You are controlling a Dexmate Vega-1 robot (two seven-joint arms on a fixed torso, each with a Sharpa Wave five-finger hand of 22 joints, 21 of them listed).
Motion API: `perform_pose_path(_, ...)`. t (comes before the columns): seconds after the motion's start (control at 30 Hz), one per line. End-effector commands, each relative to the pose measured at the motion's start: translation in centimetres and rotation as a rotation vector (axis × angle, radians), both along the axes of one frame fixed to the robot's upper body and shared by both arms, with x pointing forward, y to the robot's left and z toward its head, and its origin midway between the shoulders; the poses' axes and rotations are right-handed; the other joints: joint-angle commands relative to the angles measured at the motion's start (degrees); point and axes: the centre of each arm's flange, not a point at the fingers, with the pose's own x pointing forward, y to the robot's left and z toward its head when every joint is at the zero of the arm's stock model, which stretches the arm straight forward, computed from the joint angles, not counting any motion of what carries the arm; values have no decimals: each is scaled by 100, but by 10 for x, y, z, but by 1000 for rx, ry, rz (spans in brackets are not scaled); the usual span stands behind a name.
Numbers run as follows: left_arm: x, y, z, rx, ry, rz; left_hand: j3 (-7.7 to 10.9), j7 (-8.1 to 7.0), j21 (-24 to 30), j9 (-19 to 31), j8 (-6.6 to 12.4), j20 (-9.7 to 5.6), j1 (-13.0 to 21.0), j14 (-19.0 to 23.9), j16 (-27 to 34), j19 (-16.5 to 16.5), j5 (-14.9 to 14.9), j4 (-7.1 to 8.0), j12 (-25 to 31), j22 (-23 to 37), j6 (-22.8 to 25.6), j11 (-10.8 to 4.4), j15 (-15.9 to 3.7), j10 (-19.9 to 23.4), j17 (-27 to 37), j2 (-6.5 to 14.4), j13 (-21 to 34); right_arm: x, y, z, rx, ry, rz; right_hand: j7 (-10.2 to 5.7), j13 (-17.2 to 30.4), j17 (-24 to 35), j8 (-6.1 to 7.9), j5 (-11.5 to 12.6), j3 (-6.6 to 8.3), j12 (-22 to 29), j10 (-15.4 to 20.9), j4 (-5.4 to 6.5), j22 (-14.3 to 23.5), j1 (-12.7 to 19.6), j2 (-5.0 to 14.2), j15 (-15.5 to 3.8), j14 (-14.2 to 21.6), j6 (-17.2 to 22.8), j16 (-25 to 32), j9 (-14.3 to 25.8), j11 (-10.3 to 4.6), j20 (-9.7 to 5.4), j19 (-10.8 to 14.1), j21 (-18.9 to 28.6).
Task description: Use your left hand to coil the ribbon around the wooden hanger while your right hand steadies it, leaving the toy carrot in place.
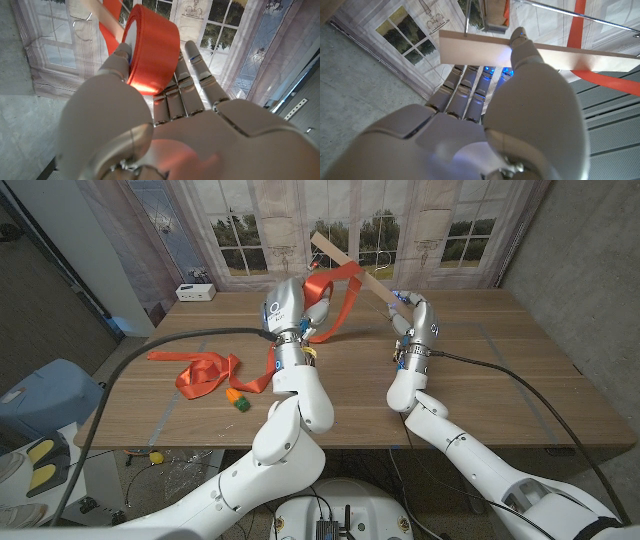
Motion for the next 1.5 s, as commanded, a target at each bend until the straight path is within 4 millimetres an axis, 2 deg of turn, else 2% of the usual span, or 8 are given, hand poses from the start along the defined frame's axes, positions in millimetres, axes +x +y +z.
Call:
perform_pose_path(0.03,23,17,-22,-69,113,-41,143,-250,35,33,17,16,672,519,24,-16,21,109,211,14,511,-840,-693,838,33,730,891,-26,-14,-4,79,-116,44,141,31,31,41,11,46,24,292,27,-3,571,638,-772,68,178,-12,440,-235,34,-15,60)
perform_pose_path(0.73,75,67,-24,-216,242,14,155,-238,117,50,-12,25,675,512,-1,-53,23,107,207,11,516,-819,-685,842,51,732,911,-39,-8,-14,98,-163,97,112,32,86,55,-2,54,36,273,26,-6,566,648,-778,72,163,-63,459,-248,36,-40,117)
perform_pose_path(1.17,103,87,-9,-238,250,87,165,-235,176,65,-24,25,675,541,-12,-69,25,105,199,8,534,-820,-680,848,54,724,911,-47,-1,-24,21,-123,97,114,18,110,61,-4,56,39,273,25,-8,555,642,-778,79,172,-102,452,-260,41,-55,152)
perform_pose_path(1.5,123,105,7,-204,228,89,163,-237,210,69,-42,16,661,537,-24,-95,23,115,195,4,529,-820,-690,848,63,724,919,-58,12,-22,-107,-94,225,86,8,110,66,-4,60,43,278,31,-11,537,640,-775,84,165,-149,454,-296,49,-85,174)
